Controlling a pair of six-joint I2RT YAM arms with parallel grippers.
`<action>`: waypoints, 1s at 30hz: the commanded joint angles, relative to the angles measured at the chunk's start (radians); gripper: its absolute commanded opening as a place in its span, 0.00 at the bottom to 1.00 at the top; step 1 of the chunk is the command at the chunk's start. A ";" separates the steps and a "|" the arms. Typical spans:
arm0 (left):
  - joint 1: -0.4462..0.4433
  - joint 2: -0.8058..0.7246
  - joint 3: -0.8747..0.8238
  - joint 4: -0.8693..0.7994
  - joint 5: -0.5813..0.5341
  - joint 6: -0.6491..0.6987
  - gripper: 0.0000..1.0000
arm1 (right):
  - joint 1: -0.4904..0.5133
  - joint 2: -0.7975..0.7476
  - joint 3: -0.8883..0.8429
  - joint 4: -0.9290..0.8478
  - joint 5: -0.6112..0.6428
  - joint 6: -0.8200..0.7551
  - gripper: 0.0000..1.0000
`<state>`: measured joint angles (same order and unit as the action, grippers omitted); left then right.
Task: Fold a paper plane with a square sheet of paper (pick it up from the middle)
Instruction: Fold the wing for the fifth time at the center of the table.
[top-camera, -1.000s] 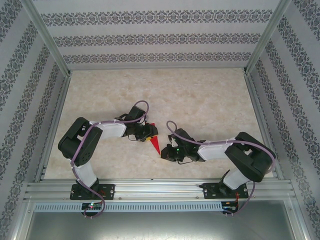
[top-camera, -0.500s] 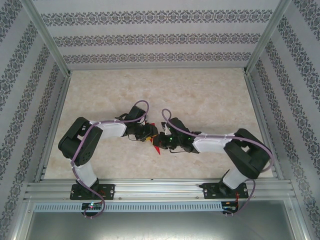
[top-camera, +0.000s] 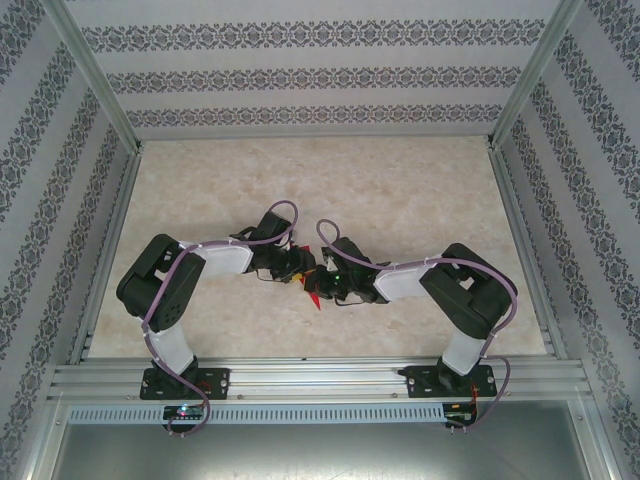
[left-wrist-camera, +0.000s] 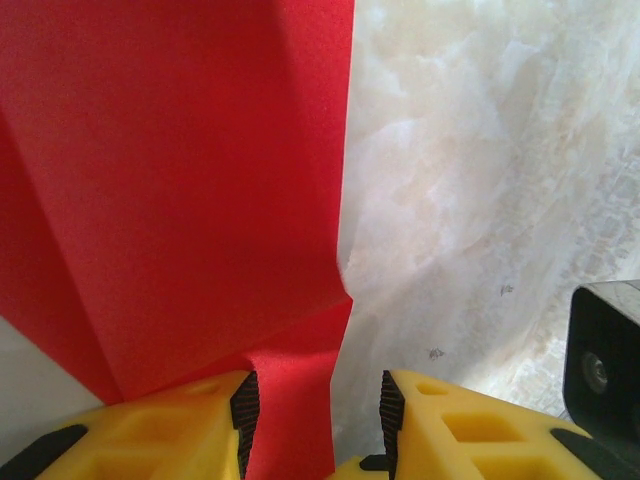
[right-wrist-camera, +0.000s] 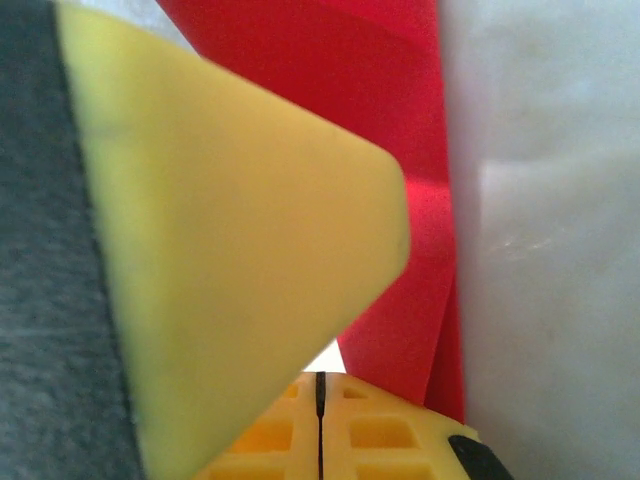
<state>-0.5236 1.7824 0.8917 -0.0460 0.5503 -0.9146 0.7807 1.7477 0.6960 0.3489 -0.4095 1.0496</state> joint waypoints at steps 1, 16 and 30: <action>0.003 0.058 -0.006 -0.094 -0.055 0.033 0.42 | -0.010 0.007 0.046 0.023 -0.004 -0.004 0.09; 0.004 0.046 0.006 -0.113 -0.061 0.046 0.42 | -0.026 0.101 -0.032 -0.007 0.006 0.011 0.05; 0.004 0.031 0.001 -0.121 -0.074 0.046 0.42 | -0.037 0.009 -0.025 -0.033 -0.011 -0.020 0.05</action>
<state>-0.5220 1.7893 0.9123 -0.0685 0.5388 -0.8894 0.7544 1.7714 0.6674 0.4023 -0.4351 1.0557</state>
